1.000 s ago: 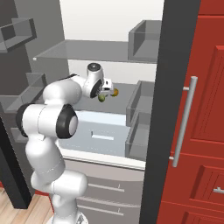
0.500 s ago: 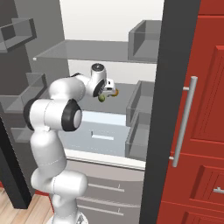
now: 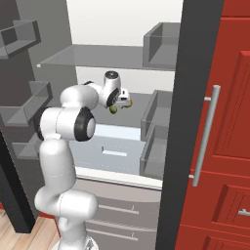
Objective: Pick cucumber from the fridge and place it on the plate on the counter.
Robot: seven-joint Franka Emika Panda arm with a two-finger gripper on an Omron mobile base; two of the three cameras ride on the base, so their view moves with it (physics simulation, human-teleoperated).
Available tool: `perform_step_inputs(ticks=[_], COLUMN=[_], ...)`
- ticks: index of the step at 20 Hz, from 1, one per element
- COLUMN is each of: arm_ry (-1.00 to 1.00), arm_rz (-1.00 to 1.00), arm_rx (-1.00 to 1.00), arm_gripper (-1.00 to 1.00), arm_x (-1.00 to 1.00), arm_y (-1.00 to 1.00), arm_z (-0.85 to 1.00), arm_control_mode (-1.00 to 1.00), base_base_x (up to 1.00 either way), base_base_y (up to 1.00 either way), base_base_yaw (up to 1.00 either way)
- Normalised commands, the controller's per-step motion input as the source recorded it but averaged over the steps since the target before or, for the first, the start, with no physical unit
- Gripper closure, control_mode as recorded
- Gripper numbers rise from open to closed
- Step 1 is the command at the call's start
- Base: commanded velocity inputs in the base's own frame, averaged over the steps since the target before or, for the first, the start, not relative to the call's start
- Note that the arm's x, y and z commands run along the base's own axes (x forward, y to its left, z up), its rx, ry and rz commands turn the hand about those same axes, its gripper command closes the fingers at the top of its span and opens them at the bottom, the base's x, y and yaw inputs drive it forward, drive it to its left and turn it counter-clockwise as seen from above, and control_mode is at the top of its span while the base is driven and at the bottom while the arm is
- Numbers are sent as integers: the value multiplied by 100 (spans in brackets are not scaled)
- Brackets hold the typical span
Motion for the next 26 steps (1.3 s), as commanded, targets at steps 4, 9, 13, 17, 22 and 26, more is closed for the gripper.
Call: perform_step_inputs(ticks=[4, 9, 13, 17, 22, 26], arm_ry=[0, 3, 1, 3, 3, 0], arm_rz=[0, 0, 0, 0, 0, 0], arm_rx=[0, 0, 0, 2, 2, 0], arm_gripper=[-100, -100, -100, 100, 100, 100], arm_x=[23, 16, 3, 1, 0, 0], arm_y=[0, 9, 0, 3, 2, 0], arm_z=[-14, -20, -12, -16, -12, 0], arm_control_mode=[-100, -100, -100, -100, -100, -100], base_base_x=[0, 0, 0, 0, 0, 0], base_base_y=[0, 0, 0, 0, 0, 0], base_base_yaw=[0, 0, 0, 0, 0, 0])
